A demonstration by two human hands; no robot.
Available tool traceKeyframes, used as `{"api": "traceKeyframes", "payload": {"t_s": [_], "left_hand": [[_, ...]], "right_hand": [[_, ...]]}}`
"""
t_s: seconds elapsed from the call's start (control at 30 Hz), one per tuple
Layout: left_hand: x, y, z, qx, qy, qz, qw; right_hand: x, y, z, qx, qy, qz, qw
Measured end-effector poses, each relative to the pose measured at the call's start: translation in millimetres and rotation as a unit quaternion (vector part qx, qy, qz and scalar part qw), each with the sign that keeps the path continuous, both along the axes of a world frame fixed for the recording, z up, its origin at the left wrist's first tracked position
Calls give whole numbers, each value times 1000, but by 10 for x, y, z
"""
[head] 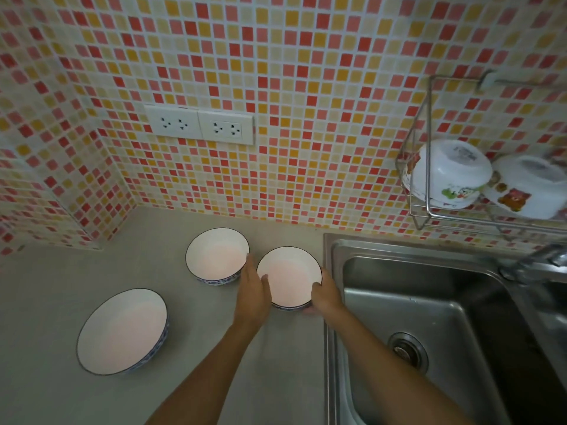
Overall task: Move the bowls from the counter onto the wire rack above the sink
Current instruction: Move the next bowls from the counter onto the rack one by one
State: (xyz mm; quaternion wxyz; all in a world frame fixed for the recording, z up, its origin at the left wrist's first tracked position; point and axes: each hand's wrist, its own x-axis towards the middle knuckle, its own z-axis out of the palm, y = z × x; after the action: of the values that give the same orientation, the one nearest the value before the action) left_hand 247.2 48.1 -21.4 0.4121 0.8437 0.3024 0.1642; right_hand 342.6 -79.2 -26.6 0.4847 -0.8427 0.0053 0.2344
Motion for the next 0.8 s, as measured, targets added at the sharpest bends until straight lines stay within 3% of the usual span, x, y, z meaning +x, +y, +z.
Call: {"api": "traceKeyframes", "payload": {"t_s": [0.2,0.47,0.6,0.8], "left_hand": [[36,-261,90,-138,31,-2,990],[154,-1146,287,-109,31,-51,992],[233,-1794,309,-143,17,-105,984],[275,-2637,323,-238,-25,-168,956]], "right_hand": [[-244,-511,167,114,73,-52,989],[-418,-1624,333,299,192,-114,928],[-388,-2278,381,328,265,-112,900],[-230,-3122,393,328,258,-121,901]]}}
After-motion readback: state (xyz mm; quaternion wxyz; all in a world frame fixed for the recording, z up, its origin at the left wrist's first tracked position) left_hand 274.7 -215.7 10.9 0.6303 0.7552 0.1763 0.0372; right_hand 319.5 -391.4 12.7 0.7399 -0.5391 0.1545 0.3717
